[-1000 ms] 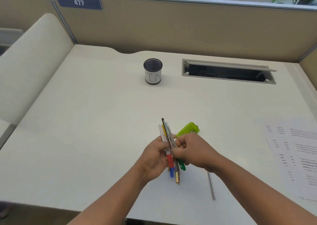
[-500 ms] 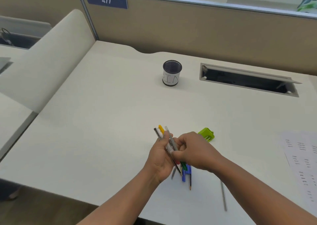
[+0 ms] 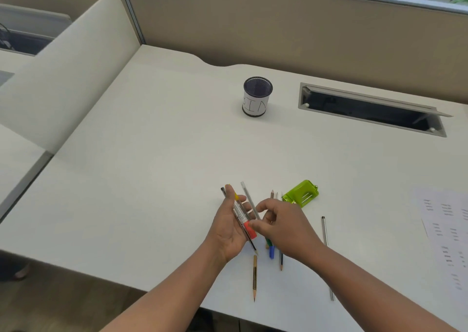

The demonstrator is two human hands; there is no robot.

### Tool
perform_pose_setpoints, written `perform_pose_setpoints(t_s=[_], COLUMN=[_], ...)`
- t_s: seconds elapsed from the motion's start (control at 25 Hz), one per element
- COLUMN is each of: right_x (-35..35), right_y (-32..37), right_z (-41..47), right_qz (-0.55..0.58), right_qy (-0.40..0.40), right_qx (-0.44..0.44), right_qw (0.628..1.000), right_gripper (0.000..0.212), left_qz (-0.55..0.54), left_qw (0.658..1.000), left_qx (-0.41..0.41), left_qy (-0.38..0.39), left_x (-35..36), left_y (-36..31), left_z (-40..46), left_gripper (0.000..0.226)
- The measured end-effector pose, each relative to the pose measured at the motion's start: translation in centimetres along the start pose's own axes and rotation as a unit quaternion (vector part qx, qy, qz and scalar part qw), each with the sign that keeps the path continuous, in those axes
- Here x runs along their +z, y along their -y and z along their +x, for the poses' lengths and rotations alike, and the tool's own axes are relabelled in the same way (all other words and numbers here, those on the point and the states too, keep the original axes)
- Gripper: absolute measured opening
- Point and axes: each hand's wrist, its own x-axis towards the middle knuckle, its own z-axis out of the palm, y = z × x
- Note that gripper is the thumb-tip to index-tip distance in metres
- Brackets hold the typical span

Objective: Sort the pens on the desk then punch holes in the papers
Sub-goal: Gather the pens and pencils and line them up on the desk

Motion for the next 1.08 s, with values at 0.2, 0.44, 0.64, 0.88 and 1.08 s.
perform_pose_setpoints(t_s=[0.2,0.44,0.64,0.88,1.08], right_x=[1.4,3.0,6.4,4.1,1.4], right_y=[1.1,-3.2,-4.3,-3.0,1.0], right_z=[-0.8,-4.2,-5.4,-4.0,-1.5], right_qz=[-0.042,-0.203,-0.238,-0.175,-0.118], right_qy=[-0.014,0.081,0.147,0.127,0.088], right_qx=[-0.091,0.05,0.099,0.108,0.032], right_qw=[0.995,0.975,0.955,0.97,0.989], right_gripper=[0.017,0.03,0.038,0.028,0.035], left_qz=[-0.04,-0.035,-0.041,-0.004,-0.029], left_qw=[0.998,0.999,0.998,1.0,0.999], left_qx=[-0.017,0.007,0.0,-0.008,-0.028], left_qy=[0.038,-0.041,-0.045,-0.026,0.031], left_x=[0.6,-1.3,-2.7,-3.3,-2.5], left_y=[0.1,-0.8,-0.5,-0.3,0.1], left_z=[-0.6,-0.6,-1.0,-1.2,-1.7], left_gripper=[0.049,0.014,0.022,0.046,0.082])
